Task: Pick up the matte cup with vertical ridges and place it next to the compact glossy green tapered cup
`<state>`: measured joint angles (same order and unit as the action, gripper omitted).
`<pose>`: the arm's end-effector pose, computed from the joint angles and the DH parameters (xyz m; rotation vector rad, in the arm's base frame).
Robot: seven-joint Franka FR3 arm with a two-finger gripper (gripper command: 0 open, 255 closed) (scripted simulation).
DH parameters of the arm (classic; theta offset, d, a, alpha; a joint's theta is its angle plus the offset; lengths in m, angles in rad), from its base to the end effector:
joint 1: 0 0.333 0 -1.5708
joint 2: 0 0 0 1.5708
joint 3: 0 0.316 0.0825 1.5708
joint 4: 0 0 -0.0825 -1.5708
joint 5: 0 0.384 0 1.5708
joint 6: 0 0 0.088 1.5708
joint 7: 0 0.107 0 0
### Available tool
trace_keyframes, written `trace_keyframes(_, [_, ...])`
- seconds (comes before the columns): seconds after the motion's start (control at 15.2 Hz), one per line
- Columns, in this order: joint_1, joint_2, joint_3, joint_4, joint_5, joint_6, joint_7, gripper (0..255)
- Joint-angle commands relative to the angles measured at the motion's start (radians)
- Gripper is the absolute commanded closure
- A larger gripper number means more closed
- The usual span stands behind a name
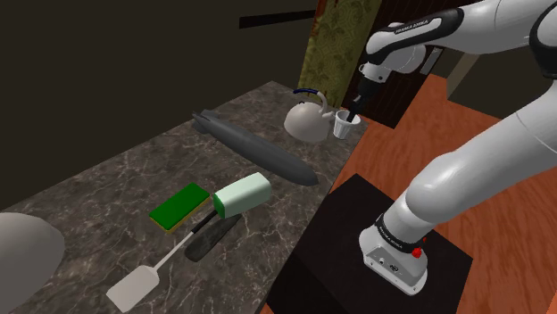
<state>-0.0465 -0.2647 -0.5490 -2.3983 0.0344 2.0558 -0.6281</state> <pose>0.3710 -0.2508 0.3939 -2.9381 -0.0564 0.0019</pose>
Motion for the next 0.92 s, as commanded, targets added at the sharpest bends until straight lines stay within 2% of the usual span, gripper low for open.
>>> trace_keyframes(0.0, [-0.004,-0.017,0.004,0.012,-0.009,-0.027,0.007,255])
trace_keyframes(0.86, [-0.009,-0.083,0.033,0.134,-0.032,-0.206,0.053,255])
